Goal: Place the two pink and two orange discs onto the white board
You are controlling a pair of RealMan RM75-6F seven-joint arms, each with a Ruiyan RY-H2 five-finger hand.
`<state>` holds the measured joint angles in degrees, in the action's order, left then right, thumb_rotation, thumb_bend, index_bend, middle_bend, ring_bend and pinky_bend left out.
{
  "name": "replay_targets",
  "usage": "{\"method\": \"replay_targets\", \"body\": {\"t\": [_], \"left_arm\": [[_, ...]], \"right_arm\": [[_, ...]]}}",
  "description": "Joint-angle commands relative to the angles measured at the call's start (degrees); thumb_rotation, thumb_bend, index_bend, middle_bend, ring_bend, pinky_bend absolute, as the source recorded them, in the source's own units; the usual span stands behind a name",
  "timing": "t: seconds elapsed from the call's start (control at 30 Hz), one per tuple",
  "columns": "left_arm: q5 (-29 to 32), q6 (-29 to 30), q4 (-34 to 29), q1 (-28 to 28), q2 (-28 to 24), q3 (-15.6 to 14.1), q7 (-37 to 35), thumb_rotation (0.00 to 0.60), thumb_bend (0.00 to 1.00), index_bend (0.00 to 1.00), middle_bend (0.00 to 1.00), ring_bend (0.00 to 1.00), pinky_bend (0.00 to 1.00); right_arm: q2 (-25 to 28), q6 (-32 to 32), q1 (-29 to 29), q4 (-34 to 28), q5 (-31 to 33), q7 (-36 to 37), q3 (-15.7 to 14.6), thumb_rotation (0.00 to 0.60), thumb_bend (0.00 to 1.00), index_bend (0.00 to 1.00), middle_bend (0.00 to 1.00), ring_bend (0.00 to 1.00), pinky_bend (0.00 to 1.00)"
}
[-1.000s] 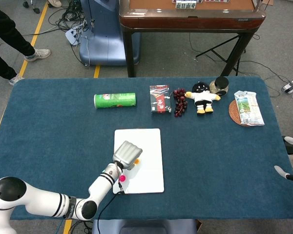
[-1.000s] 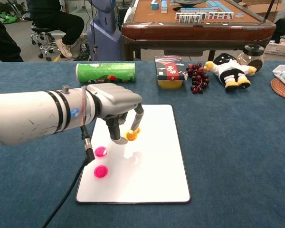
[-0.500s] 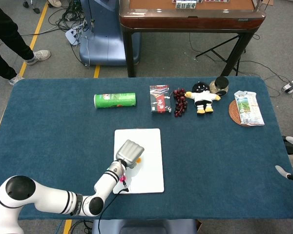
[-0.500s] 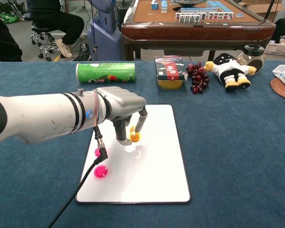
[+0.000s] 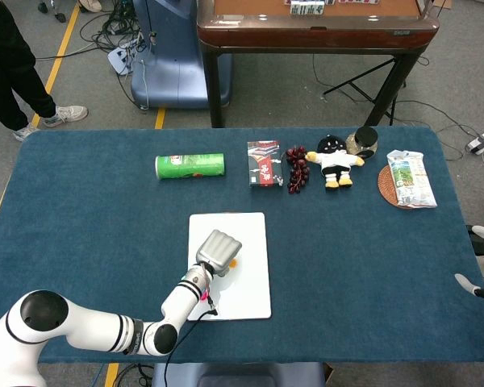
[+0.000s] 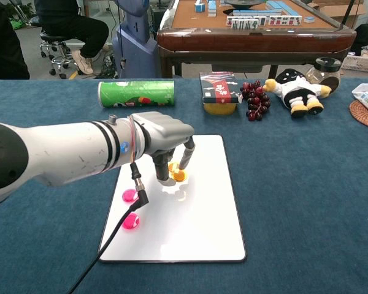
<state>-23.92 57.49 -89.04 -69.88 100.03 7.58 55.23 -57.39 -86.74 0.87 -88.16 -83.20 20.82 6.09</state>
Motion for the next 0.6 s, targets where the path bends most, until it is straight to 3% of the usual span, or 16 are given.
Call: {"method": "replay_targets", "body": {"t": [0.03, 0.3, 0.6], "left_arm": [[-0.12, -0.03, 0.0, 0.04, 0.01, -0.17, -0.15, 0.6, 0.29, 0.52, 1.0, 1.0, 1.0], [-0.47, 0.23, -0.23, 0.2, -0.13, -0.7, -0.45, 0.6, 0.29, 0.31, 1.0, 1.0, 1.0], [-3.02, 4.44, -4.2, 2.42, -3.48, -2.34, -0.92, 0.6, 0.29, 0.26, 1.0, 0.99, 1.0]], "right_arm": [[0.01, -0.01, -0.02, 0.0, 0.03, 0.03, 0.02, 0.6, 0.0, 0.22, 0.28, 0.22, 0.41], [0.04, 0.02, -0.04, 0.0, -0.03, 0.15, 0.04, 0.6, 0.0, 0.22, 0.28, 0.22, 0.41], [-0.08, 0.23, 0.12, -0.06, -0.33, -0.32, -0.06, 0.6, 0.0, 0.22, 0.28, 0.22, 0.41]]}}
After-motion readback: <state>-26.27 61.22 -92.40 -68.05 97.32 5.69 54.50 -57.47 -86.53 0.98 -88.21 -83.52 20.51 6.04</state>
